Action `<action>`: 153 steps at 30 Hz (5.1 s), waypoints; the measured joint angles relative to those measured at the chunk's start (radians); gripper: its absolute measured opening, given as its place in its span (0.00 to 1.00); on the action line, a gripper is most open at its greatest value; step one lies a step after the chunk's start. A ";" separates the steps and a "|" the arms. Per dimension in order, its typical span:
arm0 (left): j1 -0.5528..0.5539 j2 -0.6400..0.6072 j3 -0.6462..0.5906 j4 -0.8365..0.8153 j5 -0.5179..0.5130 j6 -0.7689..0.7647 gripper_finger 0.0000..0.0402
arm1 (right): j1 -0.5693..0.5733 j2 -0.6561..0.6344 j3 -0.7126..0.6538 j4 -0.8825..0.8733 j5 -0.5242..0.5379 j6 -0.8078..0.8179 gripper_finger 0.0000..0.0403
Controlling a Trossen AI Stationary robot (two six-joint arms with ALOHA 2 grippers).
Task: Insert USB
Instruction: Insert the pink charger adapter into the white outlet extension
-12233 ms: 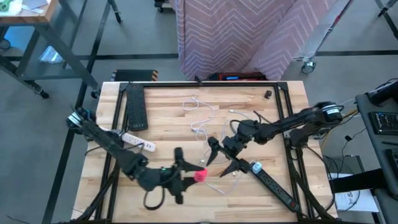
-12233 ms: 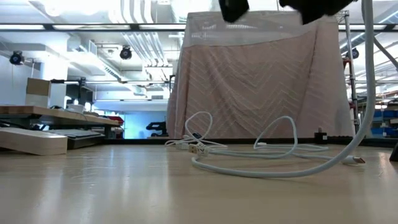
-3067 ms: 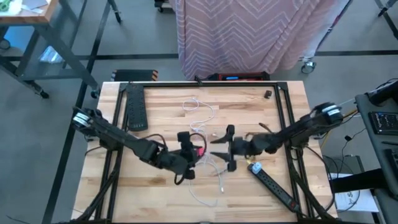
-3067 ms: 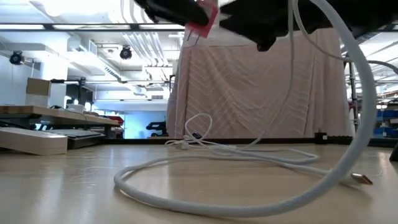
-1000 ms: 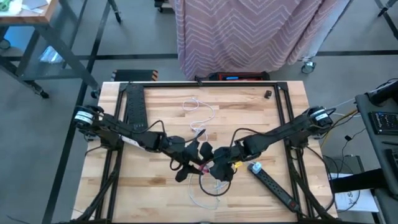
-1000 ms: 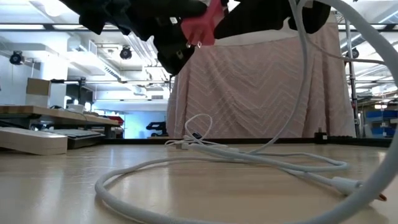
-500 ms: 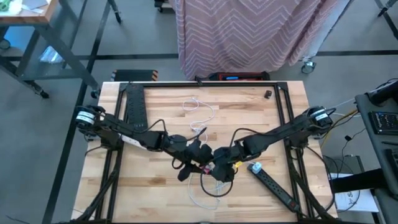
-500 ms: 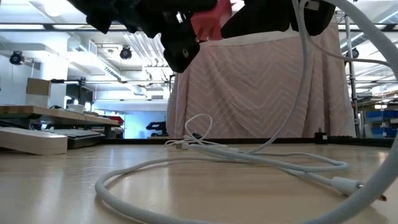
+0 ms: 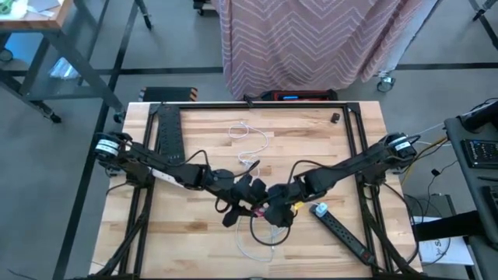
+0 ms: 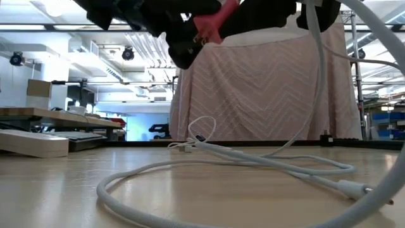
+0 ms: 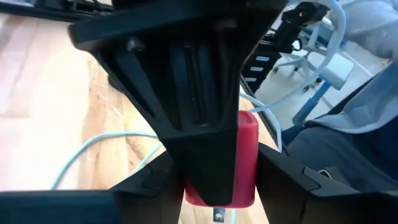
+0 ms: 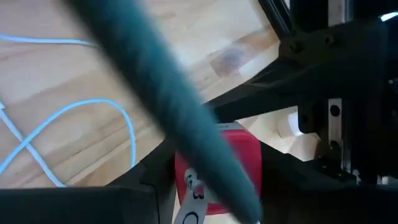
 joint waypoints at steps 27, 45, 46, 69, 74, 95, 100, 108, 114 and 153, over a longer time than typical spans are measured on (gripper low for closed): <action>-0.015 -0.412 -0.076 -1.549 -0.192 -0.304 0.62 | -0.073 -0.081 -0.030 -0.016 0.314 0.493 0.35; 0.194 -0.245 -0.112 -1.599 -0.248 0.190 0.72 | -0.084 -0.082 -0.104 -0.032 0.335 0.618 0.35; 0.211 -0.220 -0.114 -1.604 -0.248 0.226 0.73 | -0.083 -0.082 -0.113 -0.032 0.334 0.632 0.35; 0.258 0.006 -0.146 -1.409 -0.345 0.372 0.62 | -0.005 -0.086 -0.203 -0.030 0.334 0.844 0.35; 0.255 -0.008 -0.150 -1.331 -0.350 0.387 0.43 | -0.005 -0.086 -0.203 -0.027 0.334 0.844 0.35; 0.166 0.008 -0.066 -0.546 -0.222 0.351 0.43 | -0.008 -0.086 -0.203 0.110 0.327 0.752 0.35; 0.164 0.065 -0.059 -0.396 -0.232 0.363 0.43 | -0.028 -0.085 -0.205 0.114 0.327 0.784 0.35; 0.125 0.200 -0.025 -0.292 -0.239 0.371 0.43 | -0.086 0.017 -0.210 0.147 0.328 0.803 0.35; 0.117 0.206 -0.014 -0.250 -0.240 0.359 0.43 | -0.093 0.083 -0.211 0.171 0.322 0.801 0.35; 0.111 0.079 -0.022 -0.472 -0.213 0.341 0.46 | -0.121 0.176 -0.216 0.073 0.178 0.868 0.34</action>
